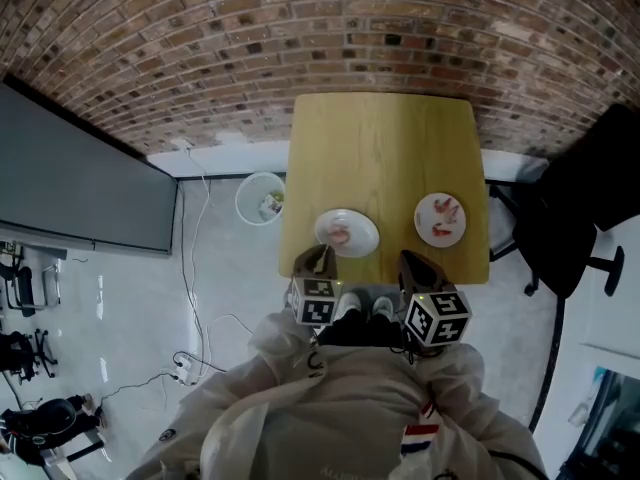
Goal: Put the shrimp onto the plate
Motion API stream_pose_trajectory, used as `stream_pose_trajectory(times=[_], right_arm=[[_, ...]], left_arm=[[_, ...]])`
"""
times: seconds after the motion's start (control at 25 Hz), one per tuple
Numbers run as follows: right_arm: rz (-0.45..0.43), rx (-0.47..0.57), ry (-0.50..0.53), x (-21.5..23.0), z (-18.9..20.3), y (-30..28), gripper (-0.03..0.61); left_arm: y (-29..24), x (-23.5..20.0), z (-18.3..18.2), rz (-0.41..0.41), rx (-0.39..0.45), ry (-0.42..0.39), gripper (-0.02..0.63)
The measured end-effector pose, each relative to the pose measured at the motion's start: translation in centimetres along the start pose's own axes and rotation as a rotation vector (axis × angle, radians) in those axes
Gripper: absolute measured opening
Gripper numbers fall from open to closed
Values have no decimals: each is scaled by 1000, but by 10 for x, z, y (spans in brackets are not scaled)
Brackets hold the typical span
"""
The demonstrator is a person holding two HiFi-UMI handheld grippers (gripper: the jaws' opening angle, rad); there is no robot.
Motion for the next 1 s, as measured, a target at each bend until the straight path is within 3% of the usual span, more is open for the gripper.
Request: stream_pose_trajectory(times=[0.36, 0.64, 0.8, 1.0], right_arm=[[-13, -24, -3, 19, 1, -1, 23], [3, -32, -26, 39, 3, -2, 23], [20, -36, -39, 51, 2, -1, 23], [44, -43, -55, 63, 5, 1, 23]], left_arm=[[-19, 9, 9, -4, -62, -72, 31], [-47, 12, 9, 36, -128, -164, 35], [-66, 13, 12, 83, -184, -247, 131], [-84, 15, 21, 144, -242, -364, 147]])
Point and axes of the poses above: the fingertips, and each gripper's own axes: y backward along the fingers, x to its right, z out of its underside, the point moved 1 cm from there along y, backward along the fingers, and after that the axes turned 6 degrees about -x, right-handed, at the moved point
